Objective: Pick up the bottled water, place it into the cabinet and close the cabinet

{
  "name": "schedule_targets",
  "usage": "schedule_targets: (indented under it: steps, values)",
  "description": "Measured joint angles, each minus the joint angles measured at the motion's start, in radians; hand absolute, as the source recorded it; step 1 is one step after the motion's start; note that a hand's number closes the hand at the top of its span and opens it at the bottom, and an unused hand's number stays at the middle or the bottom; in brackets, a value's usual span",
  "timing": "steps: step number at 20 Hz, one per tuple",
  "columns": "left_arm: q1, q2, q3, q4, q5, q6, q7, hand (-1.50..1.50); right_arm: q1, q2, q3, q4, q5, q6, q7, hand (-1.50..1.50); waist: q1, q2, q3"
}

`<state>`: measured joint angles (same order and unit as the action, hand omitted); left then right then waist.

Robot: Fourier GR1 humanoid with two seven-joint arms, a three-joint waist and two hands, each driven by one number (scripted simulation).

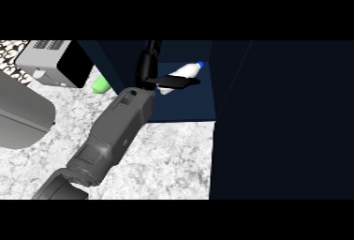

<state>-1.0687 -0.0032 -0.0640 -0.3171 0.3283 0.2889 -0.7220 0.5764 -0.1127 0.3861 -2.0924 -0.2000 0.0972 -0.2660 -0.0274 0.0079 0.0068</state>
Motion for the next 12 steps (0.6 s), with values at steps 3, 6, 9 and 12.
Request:
schedule_targets:
  steps: [3,6,9,12]
  values:
    - [0.027,0.000,-0.039,-0.049,0.012,-0.032,0.012,-1.50,0.015,0.000,0.007,-0.016,0.003,-0.009,0.004,-1.50,0.009,-0.003,0.000]
    - [0.061,0.001,-0.078,-0.106,0.032,-0.049,0.022,-1.50,0.026,-0.002,0.008,-0.012,0.007,-0.010,-0.007,-1.50,0.019,-0.007,0.000]
    - [0.130,0.001,-0.089,-0.194,0.062,-0.070,0.056,-1.50,0.057,-0.007,0.020,-0.040,0.011,-0.019,-0.004,-1.50,0.037,-0.016,-0.003]
    - [0.194,0.002,-0.134,-0.305,0.086,-0.079,0.103,-1.50,0.057,-0.011,0.009,-0.042,-0.001,-0.019,0.001,-1.50,0.047,-0.019,-0.004]
